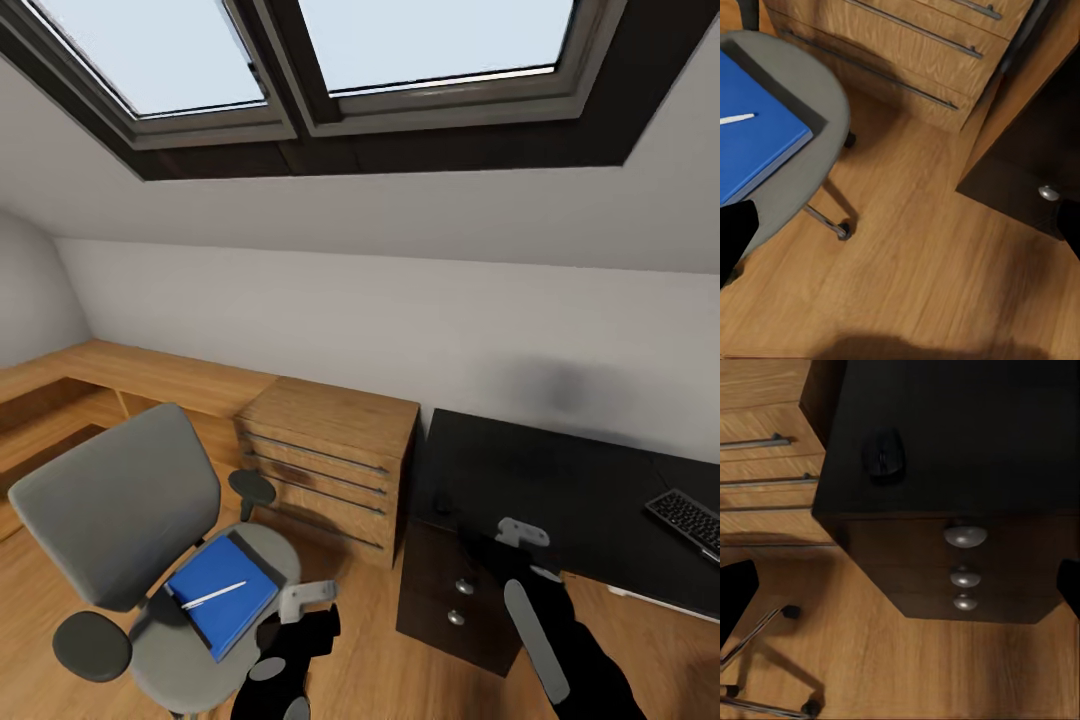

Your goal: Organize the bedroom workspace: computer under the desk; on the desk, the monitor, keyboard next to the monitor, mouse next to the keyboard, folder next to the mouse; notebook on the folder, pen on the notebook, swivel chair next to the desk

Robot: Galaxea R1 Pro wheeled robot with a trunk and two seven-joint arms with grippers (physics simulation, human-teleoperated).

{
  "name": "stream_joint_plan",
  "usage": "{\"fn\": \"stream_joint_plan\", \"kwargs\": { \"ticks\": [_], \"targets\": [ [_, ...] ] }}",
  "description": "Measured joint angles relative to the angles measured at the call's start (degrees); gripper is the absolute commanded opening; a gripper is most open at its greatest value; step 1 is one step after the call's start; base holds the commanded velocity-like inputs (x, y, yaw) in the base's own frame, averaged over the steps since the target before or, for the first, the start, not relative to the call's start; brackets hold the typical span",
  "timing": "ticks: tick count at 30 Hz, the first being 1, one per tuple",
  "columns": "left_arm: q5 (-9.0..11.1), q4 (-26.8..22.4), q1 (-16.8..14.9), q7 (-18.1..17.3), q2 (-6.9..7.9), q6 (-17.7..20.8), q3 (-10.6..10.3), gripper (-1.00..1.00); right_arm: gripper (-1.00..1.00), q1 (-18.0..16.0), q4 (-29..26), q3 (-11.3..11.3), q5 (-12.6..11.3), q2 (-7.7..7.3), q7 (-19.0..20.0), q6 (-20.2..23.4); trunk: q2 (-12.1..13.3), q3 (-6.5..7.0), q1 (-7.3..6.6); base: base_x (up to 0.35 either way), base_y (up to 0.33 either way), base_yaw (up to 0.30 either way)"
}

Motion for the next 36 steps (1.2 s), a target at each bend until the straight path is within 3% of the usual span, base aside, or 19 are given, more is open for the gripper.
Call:
{"fn": "stream_joint_plan", "kwargs": {
  "ticks": [3,5,6,11,12,13,16,22,28,36],
  "targets": [
    [0.04,3.14,0.0,-0.15,0.15,-1.87,0.83,1.0,1.0,2.41,0.27,0.78,0.89,-0.03,-0.06,-2.15,0.0,-0.01,0.0,-0.008,0.0,0.0],
    [0.08,7.59,0.0,-0.21,0.32,-4.45,1.18,1.0,1.0,4.71,1.63,1.87,3.03,-0.04,-0.07,-6.02,0.0,-0.01,0.0,-0.002,0.0,-0.02],
    [0.14,15.05,-0.01,-0.23,0.44,-8.43,1.33,1.0,1.0,7.66,7.81,4.6,7.78,0.03,-0.26,-18.57,-0.01,-0.01,0.0,0.0,0.0,-0.041],
    [0.08,19.51,0.0,-0.24,0.45,-9.05,1.27,1.0,1.0,9.39,13.81,6.63,8.53,0.04,-0.39,-24.96,0.0,0.0,0.0,0.0,0.0,-0.021],
    [0.24,25.58,0.01,-0.26,0.45,-11.52,1.32,1.0,1.0,9.61,19.33,7.32,8.87,0.04,-0.45,-28.54,-0.01,-0.03,-0.01,0.0,0.0,-0.002],
    [0.22,29.06,0.0,-0.26,0.44,-13.98,1.32,1.0,1.0,9.62,21.21,7.45,9.03,0.04,-0.45,-29.6,0.01,-0.01,0.0,0.0,0.0,-0.007],
    [0.18,34.73,-0.01,-0.27,0.42,-19.69,1.3,1.0,1.0,9.65,24.07,7.61,9.1,0.08,-0.38,-31.5,0.0,-0.01,0.0,0.0,0.0,-0.072],
    [0.22,38.78,-0.02,-0.31,0.42,-24.65,1.28,1.0,1.0,9.67,28.36,8.98,9.11,0.16,-0.25,-34.68,-0.01,0.0,0.0,0.0,0.0,-0.197],
    [0.24,39.68,-0.02,-0.32,0.42,-25.86,1.25,1.0,1.0,9.68,32.62,11.25,9.08,1.19,-0.28,-39.12,-0.01,-0.01,0.0,0.0,0.0,-0.255],
    [0.31,40.35,-0.02,-0.33,0.43,-26.28,1.25,1.0,1.0,9.68,38.75,12.25,9.25,3.15,-0.11,-45.73,-0.01,-0.04,0.0,0.0,0.0,-0.216]
  ]
}}
